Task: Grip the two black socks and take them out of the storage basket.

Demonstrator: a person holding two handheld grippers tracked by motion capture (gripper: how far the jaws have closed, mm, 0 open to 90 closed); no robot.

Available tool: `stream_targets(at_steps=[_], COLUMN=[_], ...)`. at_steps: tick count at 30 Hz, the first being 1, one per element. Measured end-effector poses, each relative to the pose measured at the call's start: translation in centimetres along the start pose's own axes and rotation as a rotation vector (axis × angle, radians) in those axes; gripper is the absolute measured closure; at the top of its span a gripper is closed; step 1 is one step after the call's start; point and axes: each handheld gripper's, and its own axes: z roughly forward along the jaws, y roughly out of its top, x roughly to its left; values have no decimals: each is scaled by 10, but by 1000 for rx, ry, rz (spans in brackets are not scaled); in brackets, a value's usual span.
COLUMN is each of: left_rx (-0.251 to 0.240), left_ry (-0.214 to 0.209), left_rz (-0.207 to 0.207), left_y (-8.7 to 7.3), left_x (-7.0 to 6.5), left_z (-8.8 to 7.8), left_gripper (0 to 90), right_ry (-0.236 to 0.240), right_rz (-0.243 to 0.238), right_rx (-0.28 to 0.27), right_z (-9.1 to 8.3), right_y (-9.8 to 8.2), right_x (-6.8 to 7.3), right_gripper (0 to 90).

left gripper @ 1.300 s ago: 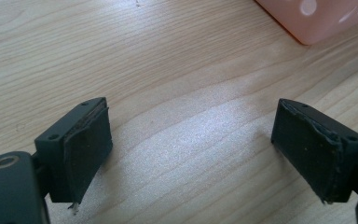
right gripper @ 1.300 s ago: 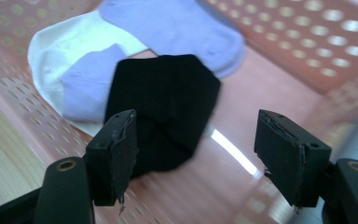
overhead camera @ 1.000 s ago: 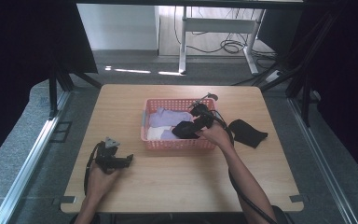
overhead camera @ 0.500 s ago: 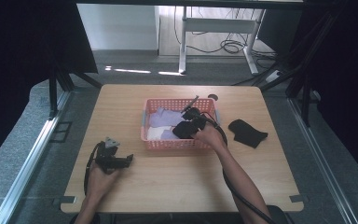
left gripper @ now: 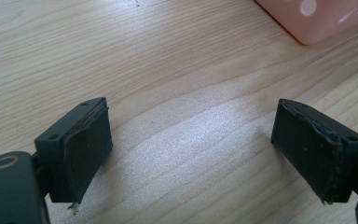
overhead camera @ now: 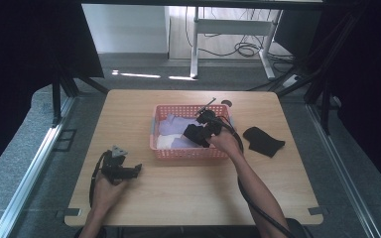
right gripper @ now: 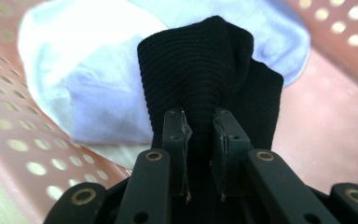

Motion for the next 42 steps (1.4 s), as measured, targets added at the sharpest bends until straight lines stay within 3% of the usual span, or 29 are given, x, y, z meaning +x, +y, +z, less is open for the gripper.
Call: stream_targets(at_steps=[26,42], left_rx=[0,0], left_ry=[0,0], left_rz=[0,0], left_y=[0,0], left_x=[0,0], left_z=[0,0], left_gripper=[117,117], right_ry=[-20,-69], right_rz=[-22,-9], right_rx=[-183,-205], right_z=[-58,-78], right_y=[17,7], right_x=[0,-14], right_gripper=[770,765])
